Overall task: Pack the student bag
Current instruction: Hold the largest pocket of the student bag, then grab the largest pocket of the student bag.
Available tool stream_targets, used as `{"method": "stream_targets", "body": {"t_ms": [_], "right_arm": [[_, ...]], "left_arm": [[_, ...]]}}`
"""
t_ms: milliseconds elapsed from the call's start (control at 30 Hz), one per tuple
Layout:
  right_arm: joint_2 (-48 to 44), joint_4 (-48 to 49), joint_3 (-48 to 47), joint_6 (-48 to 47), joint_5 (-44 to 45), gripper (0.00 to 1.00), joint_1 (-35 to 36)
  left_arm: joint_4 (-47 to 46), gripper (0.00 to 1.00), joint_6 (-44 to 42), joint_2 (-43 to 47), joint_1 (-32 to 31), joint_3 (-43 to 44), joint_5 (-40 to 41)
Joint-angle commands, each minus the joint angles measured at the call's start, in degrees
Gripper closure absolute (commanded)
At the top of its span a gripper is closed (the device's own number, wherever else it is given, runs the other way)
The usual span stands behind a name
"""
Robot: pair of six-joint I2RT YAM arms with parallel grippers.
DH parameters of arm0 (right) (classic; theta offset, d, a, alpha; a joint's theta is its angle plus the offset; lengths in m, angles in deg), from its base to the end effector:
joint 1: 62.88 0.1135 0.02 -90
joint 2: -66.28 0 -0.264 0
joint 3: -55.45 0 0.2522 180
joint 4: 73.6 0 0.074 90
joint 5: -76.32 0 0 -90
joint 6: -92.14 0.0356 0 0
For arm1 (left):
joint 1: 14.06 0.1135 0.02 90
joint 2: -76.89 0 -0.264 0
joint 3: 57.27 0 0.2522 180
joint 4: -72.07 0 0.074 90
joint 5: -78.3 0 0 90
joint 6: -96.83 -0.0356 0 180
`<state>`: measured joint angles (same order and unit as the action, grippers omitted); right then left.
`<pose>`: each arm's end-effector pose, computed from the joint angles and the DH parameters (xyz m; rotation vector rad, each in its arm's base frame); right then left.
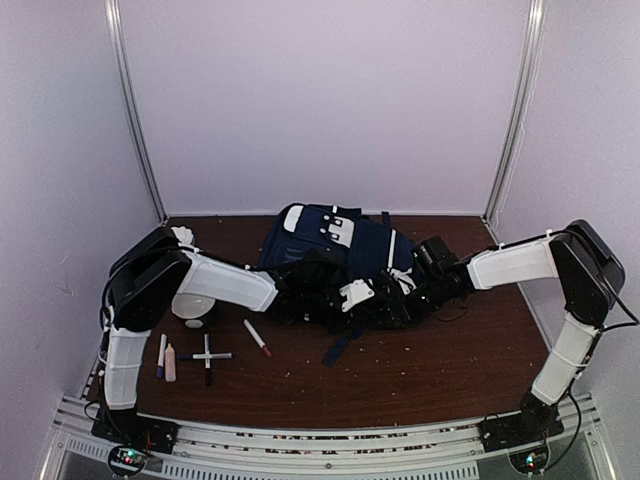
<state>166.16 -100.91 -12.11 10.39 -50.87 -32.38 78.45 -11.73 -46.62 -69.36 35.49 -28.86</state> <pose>0.2736 0.1861 0.1504 -0.7500 2.5579 1.0815 0.2581 -0.3912 0.1395 1.4971 1.7089 -0.6794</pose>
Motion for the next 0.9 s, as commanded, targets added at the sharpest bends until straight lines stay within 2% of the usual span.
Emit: {"method": "stream_targets", "body": {"t_ms": [0, 167, 333, 433, 700, 867], "right_arm": [[0.64, 4.30, -1.62, 1.57, 1.25, 0.53, 0.19], [0.46, 6.05, -1.28, 1.80, 2.54, 0.59, 0.26], [0.18, 8.88, -0.91, 1.82, 1.39, 0.81, 0.26], [-0.13, 8.09, -1.24, 1.78, -0.07, 0.90, 0.26], [-5.97, -4.94, -1.91, -2.82, -3.23, 0.99, -1.58], [-6.86, -13.34, -3.86, -6.26, -3.34, 1.00, -5.40]], "left_arm": [[-5.85, 0.99, 4.36, 0.79, -0.94, 2.30, -8.63], [-6.39, 1.00, 5.19, 0.96, -0.94, 2.47, -9.72], [-6.27, 1.00, 5.31, 1.14, -0.94, 2.30, -10.17], [-6.33, 1.00, 5.30, 1.32, -0.94, 2.12, -9.76], [-2.92, 0.99, 2.96, 2.27, -0.85, 1.73, -6.59], [-1.78, 0.99, 1.08, 3.19, -0.85, 0.78, -4.59]]}}
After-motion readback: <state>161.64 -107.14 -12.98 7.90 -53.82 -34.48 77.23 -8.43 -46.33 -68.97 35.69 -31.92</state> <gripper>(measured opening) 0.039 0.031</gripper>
